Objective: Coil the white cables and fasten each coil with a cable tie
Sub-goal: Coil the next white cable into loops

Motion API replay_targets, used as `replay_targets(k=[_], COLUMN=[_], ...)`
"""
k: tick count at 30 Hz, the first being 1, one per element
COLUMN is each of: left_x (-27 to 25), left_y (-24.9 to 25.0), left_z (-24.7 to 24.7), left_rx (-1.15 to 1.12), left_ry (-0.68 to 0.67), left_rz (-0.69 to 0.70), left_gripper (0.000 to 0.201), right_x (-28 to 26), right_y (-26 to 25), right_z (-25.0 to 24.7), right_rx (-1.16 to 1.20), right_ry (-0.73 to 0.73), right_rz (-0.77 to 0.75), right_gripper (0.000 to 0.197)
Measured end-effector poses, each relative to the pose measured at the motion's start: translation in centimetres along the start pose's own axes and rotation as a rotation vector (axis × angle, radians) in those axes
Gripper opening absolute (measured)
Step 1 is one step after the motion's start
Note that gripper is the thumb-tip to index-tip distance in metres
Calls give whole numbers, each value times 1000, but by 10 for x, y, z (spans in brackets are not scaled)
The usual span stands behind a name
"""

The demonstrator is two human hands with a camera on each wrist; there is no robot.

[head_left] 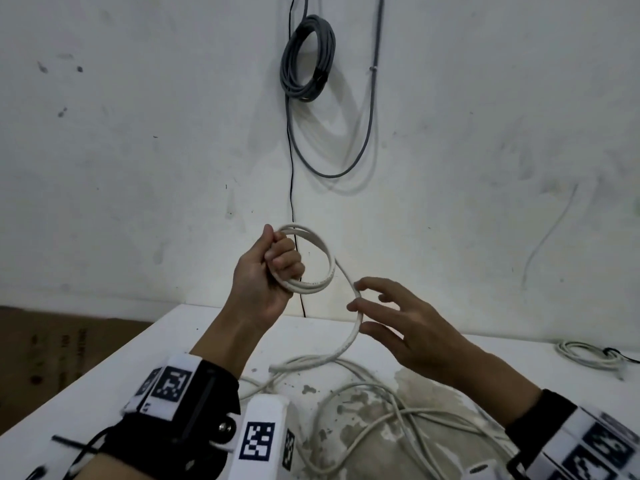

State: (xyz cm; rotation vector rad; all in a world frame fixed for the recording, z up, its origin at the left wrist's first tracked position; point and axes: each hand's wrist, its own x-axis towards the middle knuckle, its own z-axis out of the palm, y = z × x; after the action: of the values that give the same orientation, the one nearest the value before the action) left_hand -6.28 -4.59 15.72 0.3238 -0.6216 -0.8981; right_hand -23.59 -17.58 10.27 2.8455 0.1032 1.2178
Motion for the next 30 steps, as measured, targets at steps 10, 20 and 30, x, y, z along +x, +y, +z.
replay_targets(k=[10,20,30], left_x=[-6,-8,-17], left_y=[-25,-36,-30], left_z=[17,13,-22], left_rx=[101,275,-115], left_ry=[-97,-8,-423], left_rz=[96,110,-394], left_gripper=[44,44,34], right_x=[19,23,39], right_y=[-11,-15,-36], right_z=[15,22,-2], right_rx=[127,285,1164], right_ry=[118,180,211], right_rz=[132,292,993], right_gripper=[43,32,58])
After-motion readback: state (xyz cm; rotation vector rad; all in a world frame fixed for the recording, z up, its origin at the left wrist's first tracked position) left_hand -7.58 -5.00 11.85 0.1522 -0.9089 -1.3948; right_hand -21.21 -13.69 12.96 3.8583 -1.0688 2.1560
